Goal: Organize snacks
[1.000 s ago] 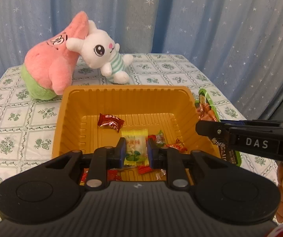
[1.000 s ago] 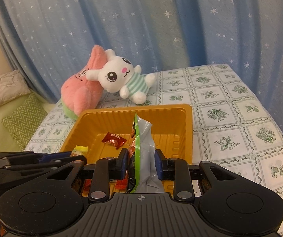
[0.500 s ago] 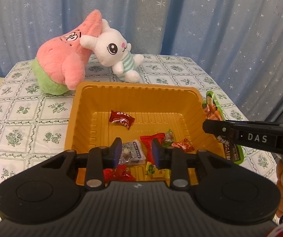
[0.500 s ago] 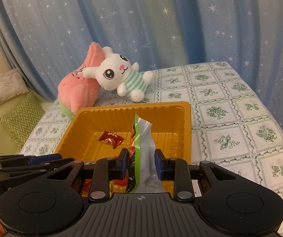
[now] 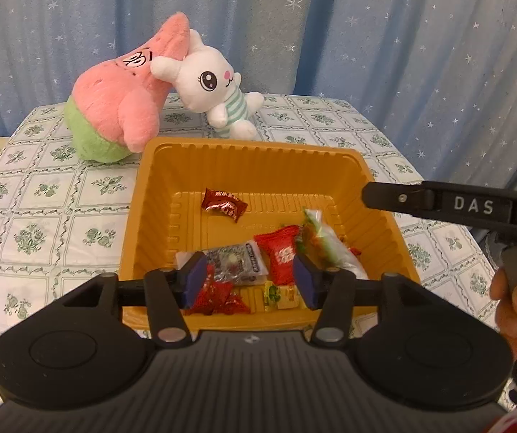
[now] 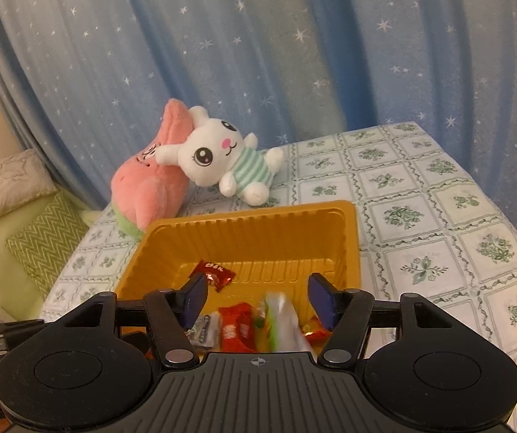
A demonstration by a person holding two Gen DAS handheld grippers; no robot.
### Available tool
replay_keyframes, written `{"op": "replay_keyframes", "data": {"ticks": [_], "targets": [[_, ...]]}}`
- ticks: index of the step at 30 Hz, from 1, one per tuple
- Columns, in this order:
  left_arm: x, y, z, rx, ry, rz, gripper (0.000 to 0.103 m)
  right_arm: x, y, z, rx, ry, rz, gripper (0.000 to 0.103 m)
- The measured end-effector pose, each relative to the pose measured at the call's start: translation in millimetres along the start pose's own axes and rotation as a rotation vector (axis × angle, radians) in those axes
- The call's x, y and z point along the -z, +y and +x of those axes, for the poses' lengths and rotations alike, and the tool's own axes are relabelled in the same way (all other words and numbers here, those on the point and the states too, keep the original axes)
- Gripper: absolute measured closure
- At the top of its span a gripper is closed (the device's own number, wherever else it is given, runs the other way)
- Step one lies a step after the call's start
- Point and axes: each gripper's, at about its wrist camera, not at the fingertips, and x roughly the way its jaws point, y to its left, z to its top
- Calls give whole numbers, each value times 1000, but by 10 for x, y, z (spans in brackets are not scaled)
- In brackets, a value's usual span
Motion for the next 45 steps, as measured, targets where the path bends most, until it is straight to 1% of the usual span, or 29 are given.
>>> {"op": "replay_keyframes", "data": {"ticks": [2,6,8,9,12,13,14,15,17,19,20,21,23,24,28,33,39,45], "targets": [[33,5,-23,-4,2,-4,48,31,-31,-41,8,-1,5,41],[113,-17,-114,-18,2,4,45,130,-108,-167,26,6,26,41],[161,-33,-183,-27,-6,2,37,195,-123,-246,32,14,24,41],[185,-43,-219,-33,-11,0,35,230,-126,-287,36,17,21,41],[256,-69,-342,-42,-26,-7,25,326,-140,-419,47,27,29,41],[279,-76,-395,-40,-38,-13,19,356,-141,-467,52,32,31,41],[300,-84,-449,-39,-48,-16,14,379,-136,-515,60,38,32,41],[320,-95,-502,-41,-56,-18,13,403,-127,-574,67,40,36,41],[354,-114,-603,-36,-65,-30,7,441,-108,-701,71,39,50,41],[402,-130,-714,-29,-69,-46,4,490,-78,-832,75,42,58,41],[433,-133,-765,-24,-68,-57,2,514,-56,-896,83,43,52,38],[469,-136,-817,-18,-64,-67,1,541,-29,-961,93,42,42,33],[548,-158,-923,-23,-63,-77,0,609,33,-1085,113,42,15,25],[595,-169,-976,-25,-62,-77,0,646,56,-1143,119,43,7,23],[802,-192,-1218,-42,-73,-103,0,831,126,-1401,140,51,-16,22],[1021,-248,-1562,-67,-92,-108,0,1058,258,-1735,179,47,-57,22],[1233,-331,-1963,-99,-96,-103,0,1245,427,-2089,170,38,-73,22],[1437,-379,-2237,-114,-82,-121,0,1411,575,-2365,150,51,-77,22]]}}
